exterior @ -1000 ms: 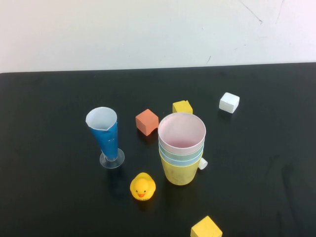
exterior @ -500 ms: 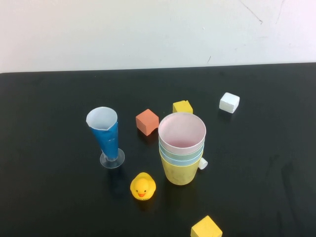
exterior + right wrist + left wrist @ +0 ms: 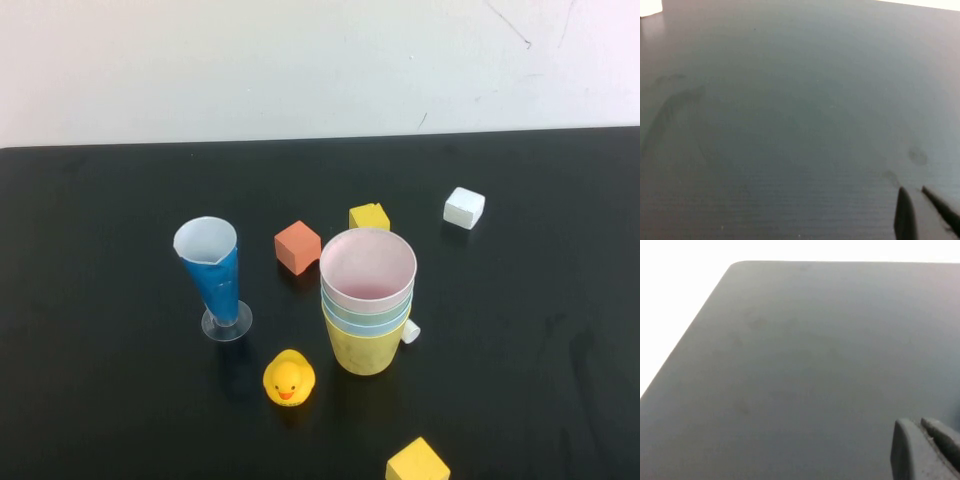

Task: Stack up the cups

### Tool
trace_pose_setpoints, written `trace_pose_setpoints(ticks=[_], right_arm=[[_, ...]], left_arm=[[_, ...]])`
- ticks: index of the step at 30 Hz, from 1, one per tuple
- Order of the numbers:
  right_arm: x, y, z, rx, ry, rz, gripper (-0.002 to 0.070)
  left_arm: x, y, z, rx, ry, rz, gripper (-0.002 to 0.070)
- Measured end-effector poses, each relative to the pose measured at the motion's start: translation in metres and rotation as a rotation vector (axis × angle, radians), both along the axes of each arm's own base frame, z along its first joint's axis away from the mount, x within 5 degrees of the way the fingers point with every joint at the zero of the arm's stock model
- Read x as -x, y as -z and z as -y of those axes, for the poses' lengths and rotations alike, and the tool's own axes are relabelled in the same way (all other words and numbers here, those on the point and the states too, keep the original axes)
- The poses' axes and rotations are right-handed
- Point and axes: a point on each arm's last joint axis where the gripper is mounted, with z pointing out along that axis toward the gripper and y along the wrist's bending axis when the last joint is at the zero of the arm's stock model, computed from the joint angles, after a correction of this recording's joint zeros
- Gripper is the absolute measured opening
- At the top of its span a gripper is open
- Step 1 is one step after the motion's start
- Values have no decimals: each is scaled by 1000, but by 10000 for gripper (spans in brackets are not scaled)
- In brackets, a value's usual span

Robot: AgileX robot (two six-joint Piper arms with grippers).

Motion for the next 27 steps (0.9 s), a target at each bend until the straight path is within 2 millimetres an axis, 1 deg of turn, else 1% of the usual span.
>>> trace_pose_setpoints(ticks=[6, 11, 27], right_arm=[[0, 0, 0, 0, 0, -1, -1], [0, 0, 0, 0, 0, -1, -1], [0, 0, 0, 0, 0, -1, -1]], left_arm=[[1, 4, 3, -29, 37, -56, -1], [1, 4, 4, 4, 48, -54, -1], [1, 4, 5, 14, 50, -56, -2]])
